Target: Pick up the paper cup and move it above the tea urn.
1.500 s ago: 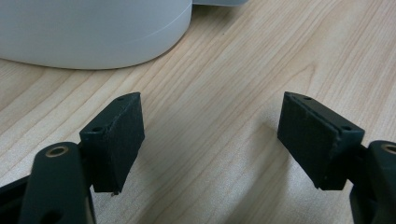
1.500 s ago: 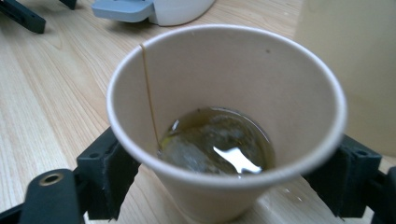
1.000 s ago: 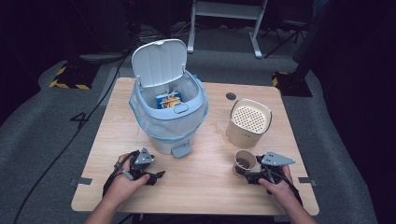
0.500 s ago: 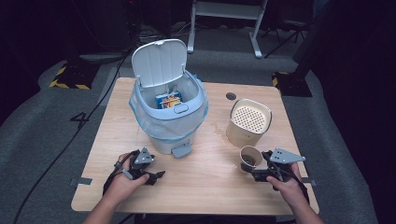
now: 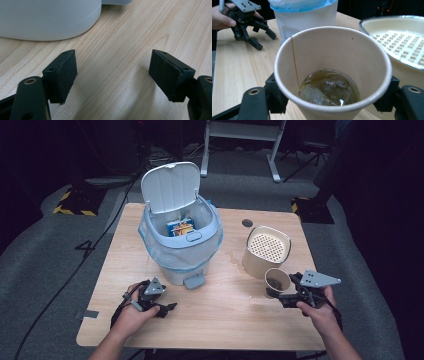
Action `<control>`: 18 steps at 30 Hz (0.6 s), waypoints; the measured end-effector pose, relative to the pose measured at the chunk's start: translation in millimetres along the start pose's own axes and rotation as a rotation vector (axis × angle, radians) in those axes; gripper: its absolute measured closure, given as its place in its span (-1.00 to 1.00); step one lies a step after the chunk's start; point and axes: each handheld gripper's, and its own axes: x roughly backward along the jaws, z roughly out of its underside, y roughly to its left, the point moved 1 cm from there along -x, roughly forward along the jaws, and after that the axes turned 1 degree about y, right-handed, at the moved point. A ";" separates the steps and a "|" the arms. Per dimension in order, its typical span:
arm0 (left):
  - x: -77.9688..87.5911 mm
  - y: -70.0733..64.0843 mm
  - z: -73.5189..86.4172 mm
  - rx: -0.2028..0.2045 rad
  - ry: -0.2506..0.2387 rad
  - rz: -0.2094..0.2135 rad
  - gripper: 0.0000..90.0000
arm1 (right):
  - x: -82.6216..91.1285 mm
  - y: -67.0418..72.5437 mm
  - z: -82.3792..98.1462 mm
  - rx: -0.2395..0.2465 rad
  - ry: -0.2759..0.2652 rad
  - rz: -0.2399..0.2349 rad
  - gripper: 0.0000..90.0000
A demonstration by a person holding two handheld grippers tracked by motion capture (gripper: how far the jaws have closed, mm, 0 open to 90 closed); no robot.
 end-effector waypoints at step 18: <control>0.1 -0.2 0.1 0.003 -0.002 -0.008 -0.47 | 18.0 -16.4 -48.4 0.018 0.000 -0.030 -0.34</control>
